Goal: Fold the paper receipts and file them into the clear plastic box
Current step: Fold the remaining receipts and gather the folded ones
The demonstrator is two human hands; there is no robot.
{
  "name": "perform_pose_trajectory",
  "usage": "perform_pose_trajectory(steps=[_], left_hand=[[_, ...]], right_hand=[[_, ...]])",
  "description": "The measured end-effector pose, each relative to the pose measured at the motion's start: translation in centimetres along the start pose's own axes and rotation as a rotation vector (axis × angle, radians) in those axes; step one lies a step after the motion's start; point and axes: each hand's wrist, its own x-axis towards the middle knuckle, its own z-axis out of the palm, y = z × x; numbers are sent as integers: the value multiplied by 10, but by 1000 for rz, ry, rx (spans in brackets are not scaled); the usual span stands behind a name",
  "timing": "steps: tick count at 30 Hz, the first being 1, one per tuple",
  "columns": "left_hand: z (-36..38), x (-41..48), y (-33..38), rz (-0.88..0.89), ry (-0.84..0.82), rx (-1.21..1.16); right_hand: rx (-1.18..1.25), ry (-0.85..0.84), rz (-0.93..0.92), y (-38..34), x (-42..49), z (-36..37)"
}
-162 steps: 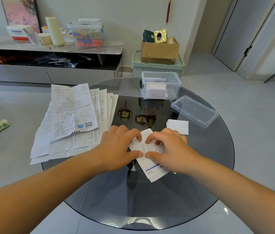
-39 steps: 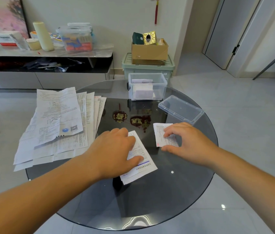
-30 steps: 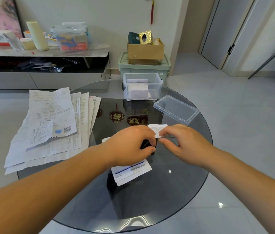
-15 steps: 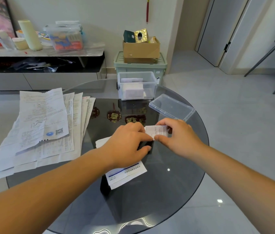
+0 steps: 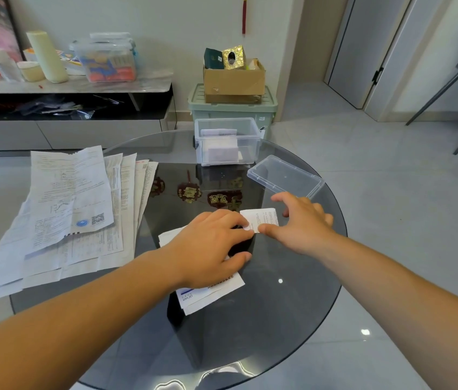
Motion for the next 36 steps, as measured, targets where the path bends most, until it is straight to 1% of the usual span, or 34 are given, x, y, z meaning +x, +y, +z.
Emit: perform_pose_trajectory(steps=[11, 19, 23, 29, 36], left_hand=[[-5, -3, -5, 4, -34, -40], [-6, -4, 1, -19, -14, -78], [-6, -1, 3, -48, 42, -135], [-9, -3, 4, -79, 120, -182], [-16, -6, 4, -134, 170, -143]], right_hand=[[156, -136, -39, 18, 14, -9], [208, -122, -81, 22, 12, -8], [298, -125, -94, 21, 7, -13], [286, -93, -120, 16, 0, -14], [334, -56, -123, 17, 1, -14]])
